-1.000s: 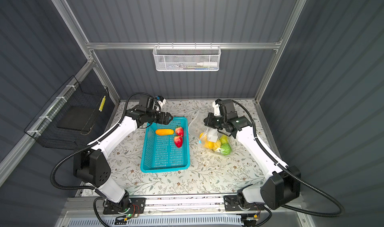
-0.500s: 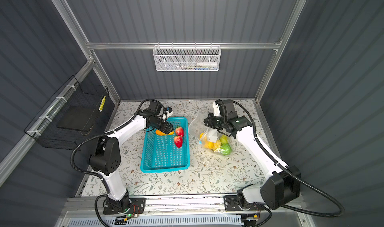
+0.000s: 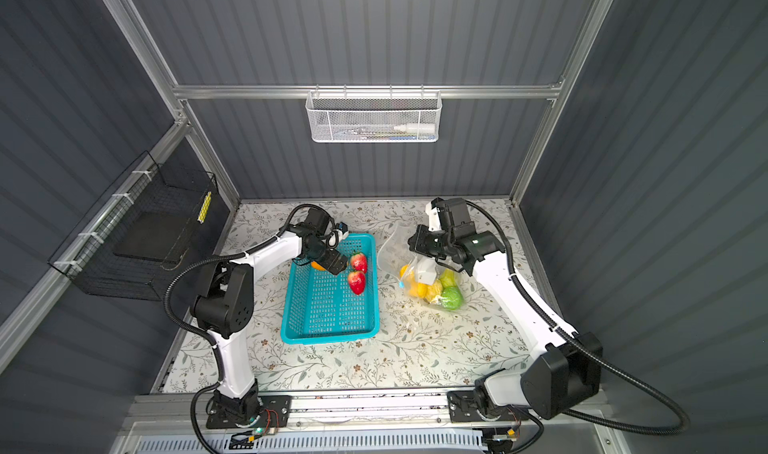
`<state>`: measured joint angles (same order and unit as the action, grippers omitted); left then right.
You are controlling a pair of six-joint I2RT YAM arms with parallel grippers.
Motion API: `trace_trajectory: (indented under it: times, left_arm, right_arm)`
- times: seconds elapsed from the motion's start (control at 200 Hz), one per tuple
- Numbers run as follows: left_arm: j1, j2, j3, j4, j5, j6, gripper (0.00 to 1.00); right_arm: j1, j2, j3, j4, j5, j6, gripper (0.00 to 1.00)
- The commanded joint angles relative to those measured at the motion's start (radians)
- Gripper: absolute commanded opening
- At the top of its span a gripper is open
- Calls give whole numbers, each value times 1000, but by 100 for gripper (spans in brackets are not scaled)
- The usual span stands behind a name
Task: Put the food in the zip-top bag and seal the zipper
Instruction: 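Lower the left gripper onto the yellow squash and close on it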
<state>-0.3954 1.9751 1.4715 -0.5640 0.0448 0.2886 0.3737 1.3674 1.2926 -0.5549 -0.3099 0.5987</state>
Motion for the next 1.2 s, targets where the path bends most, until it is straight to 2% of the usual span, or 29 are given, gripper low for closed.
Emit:
trace_trajectory:
  times: [0.0,0.345,0.365,0.56,0.76,0.88,1.02,1.195]
  left_arm:
    - [4,29,-9,17,-14,8,100]
    - [3,-3,-48,-29,63,-50,92]
    - [3,-9,-86,-28,65,-54,92]
    - [3,-52,-133,-43,53,-93,90]
    - [3,-28,-129,-44,20,-107,86]
    - [3,-3,-104,-48,7,-109,78]
    - [3,11,-85,-53,-3,-108,62]
    - [3,-20,-108,-35,-10,-112,47]
  right_arm:
    - [2,13,31,-12,-3,-4,0]
    - [2,11,26,-8,-3,-1,0]
    - [2,11,26,-8,-3,-2,0]
    - [3,15,24,-2,-8,1,0]
    - [4,15,27,-3,-9,3,0]
    - [4,9,24,-9,0,1,0]
    - [4,3,24,-13,3,2,0]
    - [4,6,29,-13,1,6,0]
